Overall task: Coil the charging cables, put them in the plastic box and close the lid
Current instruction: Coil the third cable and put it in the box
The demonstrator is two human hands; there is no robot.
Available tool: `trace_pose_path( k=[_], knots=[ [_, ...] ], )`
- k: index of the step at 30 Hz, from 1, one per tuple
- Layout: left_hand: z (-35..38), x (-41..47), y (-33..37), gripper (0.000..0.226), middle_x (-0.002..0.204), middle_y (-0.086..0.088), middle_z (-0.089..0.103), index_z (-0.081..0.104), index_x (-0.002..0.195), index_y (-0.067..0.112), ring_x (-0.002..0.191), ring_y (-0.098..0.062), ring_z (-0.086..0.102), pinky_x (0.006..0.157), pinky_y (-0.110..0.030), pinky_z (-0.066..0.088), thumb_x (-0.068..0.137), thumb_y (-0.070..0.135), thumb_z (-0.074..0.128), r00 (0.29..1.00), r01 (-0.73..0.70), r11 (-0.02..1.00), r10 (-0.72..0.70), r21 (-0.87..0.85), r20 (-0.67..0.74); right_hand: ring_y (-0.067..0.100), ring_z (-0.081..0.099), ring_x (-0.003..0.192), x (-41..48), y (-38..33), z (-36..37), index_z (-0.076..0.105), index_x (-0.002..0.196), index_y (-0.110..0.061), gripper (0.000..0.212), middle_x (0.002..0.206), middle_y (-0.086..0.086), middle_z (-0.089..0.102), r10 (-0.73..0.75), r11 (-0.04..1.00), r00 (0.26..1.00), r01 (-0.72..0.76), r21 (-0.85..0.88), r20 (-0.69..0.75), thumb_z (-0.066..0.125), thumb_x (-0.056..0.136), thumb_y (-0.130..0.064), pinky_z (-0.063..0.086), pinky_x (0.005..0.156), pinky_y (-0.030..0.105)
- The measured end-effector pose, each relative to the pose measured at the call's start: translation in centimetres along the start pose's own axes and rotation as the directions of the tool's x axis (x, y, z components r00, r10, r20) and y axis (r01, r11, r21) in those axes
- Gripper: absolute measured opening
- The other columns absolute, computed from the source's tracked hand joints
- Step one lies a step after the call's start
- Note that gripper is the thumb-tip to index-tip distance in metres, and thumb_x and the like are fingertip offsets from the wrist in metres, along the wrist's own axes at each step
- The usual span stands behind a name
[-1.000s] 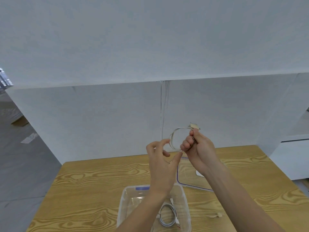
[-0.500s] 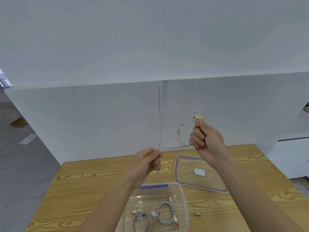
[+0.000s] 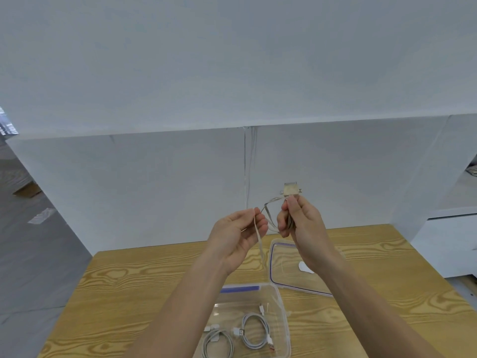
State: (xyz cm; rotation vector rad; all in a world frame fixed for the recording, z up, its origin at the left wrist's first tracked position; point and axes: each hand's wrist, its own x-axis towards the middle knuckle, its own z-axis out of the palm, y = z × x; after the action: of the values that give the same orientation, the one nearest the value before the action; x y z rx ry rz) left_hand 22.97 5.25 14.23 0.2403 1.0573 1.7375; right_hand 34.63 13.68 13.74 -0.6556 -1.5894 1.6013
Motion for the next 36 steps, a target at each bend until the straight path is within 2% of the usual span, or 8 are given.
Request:
trace_pose_path(
  k=[3,6,10,19,23,30,33,36],
  knots=[
    [0.6,0.1,-0.5,0.011,0.076,-0.013,0.062,0.063,0.091,-0.005,0.072,-0.022,0.062,0.065,-0.029,0.059,0.089,0.006,0.06,0.997,-0.043,0.999,0.043,-0.009,-0.059,0.015,0.052,0.052,-0.5,0.2,0.5,0.049,0.084,-0.008,0.029,0.058,0.003,0.06,-0.013,0.999,1.0,0.013,-0.034,0.009,0.034,0.101,-0.026,0.042,0.053,0.027],
    [1.1,0.0,-1.3,0.011,0.074,-0.005,0.062,0.067,0.088,0.006,0.073,-0.018,0.059,0.068,-0.03,0.05,0.086,0.016,0.066,0.988,-0.062,0.994,0.074,0.091,-0.137,0.015,0.055,0.054,-0.8,0.7,1.1,0.05,0.086,-0.006,0.029,0.062,0.006,0.063,-0.02,0.998,1.0,0.02,-0.058,0.006,0.034,0.101,-0.024,0.043,0.053,0.026],
    [1.5,0.1,-1.8,0.009,0.07,-0.002,0.063,0.07,0.082,0.009,0.065,-0.014,0.055,0.062,-0.026,0.044,0.085,0.017,0.068,0.966,-0.101,0.987,0.128,0.128,-0.224,0.012,0.055,0.055,-0.8,1.5,1.4,0.052,0.082,-0.007,0.03,0.065,0.005,0.062,-0.045,0.983,0.998,0.037,-0.182,-0.041,0.036,0.1,-0.024,0.044,0.054,0.026],
    [1.9,0.1,-1.8,0.008,0.061,-0.006,0.063,0.065,0.08,0.003,0.054,-0.013,0.059,0.053,-0.023,0.051,0.084,0.01,0.068,0.972,-0.104,0.989,0.124,0.109,-0.199,0.008,0.045,0.056,-0.6,1.7,1.3,0.054,0.083,0.001,0.03,0.065,0.002,0.052,0.003,0.971,1.0,-0.007,-0.237,-0.019,0.04,0.099,-0.021,0.041,0.053,0.021],
    [1.8,0.2,-1.9,0.009,0.066,-0.006,0.065,0.066,0.081,0.004,0.058,-0.015,0.06,0.055,-0.026,0.049,0.082,0.011,0.071,0.962,-0.114,0.973,0.158,0.201,-0.223,0.009,0.046,0.055,-0.8,1.3,1.2,0.055,0.088,0.003,0.033,0.063,0.002,0.051,0.091,0.988,0.995,-0.085,-0.129,0.048,0.038,0.1,-0.022,0.042,0.053,0.019],
    [1.3,0.0,-1.7,0.011,0.068,-0.007,0.063,0.063,0.08,0.005,0.049,-0.011,0.054,0.045,-0.022,0.041,0.08,0.009,0.073,0.954,-0.15,0.916,0.233,0.371,-0.189,0.011,0.023,0.048,-0.7,1.4,0.6,0.049,0.08,-0.009,0.03,0.053,-0.003,0.028,0.257,0.956,0.941,-0.281,0.084,0.221,0.033,0.101,-0.021,0.025,0.051,0.024],
    [0.9,-0.3,-1.7,0.014,0.065,-0.006,0.061,0.063,0.084,0.004,0.048,-0.01,0.052,0.042,-0.021,0.041,0.08,0.012,0.073,0.944,-0.195,0.885,0.286,0.423,-0.163,0.012,0.023,0.05,-0.3,1.6,0.1,0.049,0.077,-0.009,0.03,0.055,-0.002,0.025,0.296,0.933,0.931,-0.33,0.144,0.214,0.035,0.101,-0.021,0.026,0.052,0.025],
    [0.1,-1.1,-1.8,0.013,0.06,-0.004,0.057,0.061,0.083,0.005,0.047,-0.012,0.049,0.042,-0.023,0.039,0.085,0.015,0.068,0.933,-0.257,0.913,0.32,0.318,-0.165,0.012,0.024,0.047,-0.1,1.7,-0.4,0.042,0.074,-0.012,0.029,0.054,-0.003,0.026,0.278,0.903,0.948,-0.313,0.294,0.154,0.033,0.101,-0.02,0.029,0.05,0.025]
  ],
)
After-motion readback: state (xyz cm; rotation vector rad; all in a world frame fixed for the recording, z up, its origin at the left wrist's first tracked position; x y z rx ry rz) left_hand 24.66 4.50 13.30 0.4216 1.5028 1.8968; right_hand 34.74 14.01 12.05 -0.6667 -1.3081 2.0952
